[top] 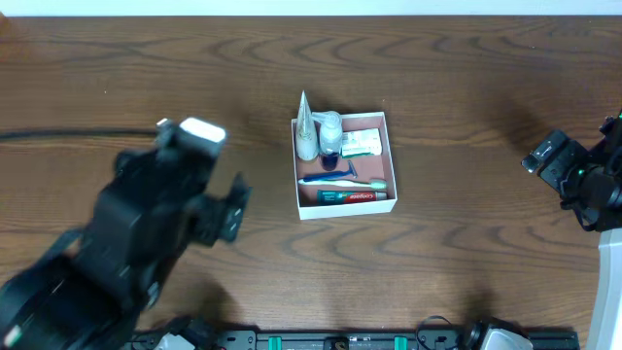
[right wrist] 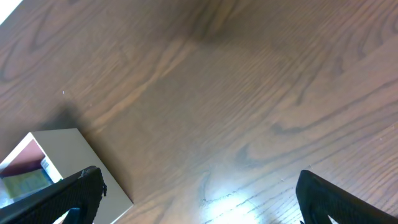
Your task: Pack container
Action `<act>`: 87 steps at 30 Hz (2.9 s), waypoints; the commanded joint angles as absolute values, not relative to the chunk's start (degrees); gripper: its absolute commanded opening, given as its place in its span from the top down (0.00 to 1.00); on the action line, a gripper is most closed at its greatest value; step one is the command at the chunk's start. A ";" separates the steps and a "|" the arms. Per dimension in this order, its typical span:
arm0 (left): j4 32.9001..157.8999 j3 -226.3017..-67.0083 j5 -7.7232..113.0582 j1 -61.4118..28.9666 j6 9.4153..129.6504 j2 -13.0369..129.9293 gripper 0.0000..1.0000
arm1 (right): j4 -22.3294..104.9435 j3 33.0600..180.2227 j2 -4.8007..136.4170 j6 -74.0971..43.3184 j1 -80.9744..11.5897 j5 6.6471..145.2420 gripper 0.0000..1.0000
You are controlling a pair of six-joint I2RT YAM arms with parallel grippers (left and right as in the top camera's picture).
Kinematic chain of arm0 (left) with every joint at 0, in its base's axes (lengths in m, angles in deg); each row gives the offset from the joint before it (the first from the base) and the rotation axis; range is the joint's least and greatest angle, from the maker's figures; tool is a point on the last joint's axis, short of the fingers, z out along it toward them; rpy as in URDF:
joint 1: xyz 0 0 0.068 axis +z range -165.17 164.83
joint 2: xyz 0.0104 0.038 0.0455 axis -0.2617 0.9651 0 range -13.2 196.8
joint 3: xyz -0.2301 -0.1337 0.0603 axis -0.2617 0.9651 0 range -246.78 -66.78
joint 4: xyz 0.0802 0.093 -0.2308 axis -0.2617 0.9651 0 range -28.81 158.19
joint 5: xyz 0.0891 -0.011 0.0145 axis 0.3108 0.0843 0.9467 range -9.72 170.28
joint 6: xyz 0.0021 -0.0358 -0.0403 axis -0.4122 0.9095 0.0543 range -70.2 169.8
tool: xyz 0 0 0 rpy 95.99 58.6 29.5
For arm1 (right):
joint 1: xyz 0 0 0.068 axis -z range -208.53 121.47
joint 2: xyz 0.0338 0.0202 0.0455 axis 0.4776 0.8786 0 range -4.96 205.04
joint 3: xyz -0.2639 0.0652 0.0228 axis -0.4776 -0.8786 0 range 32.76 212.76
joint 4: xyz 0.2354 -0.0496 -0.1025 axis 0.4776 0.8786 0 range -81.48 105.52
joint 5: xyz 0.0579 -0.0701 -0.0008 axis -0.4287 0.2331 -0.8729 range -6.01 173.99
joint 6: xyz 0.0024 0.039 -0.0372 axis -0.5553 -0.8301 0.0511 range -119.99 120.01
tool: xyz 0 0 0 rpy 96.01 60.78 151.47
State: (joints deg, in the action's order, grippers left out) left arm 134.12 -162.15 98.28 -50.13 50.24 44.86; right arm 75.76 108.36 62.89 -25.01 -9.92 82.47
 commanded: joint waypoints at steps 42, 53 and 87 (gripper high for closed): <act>68.00 -101.52 69.08 -20.89 57.72 3.20 0.02 | 75.79 109.03 62.54 -25.22 -9.31 82.47 0.01; 53.58 -81.35 66.59 -19.42 57.72 -7.16 0.02 | 75.79 109.03 62.54 -25.22 -9.31 82.47 0.01; 64.16 -67.01 67.86 -19.36 56.01 -12.97 0.02 | 75.79 109.03 62.54 -25.22 -9.31 82.49 0.01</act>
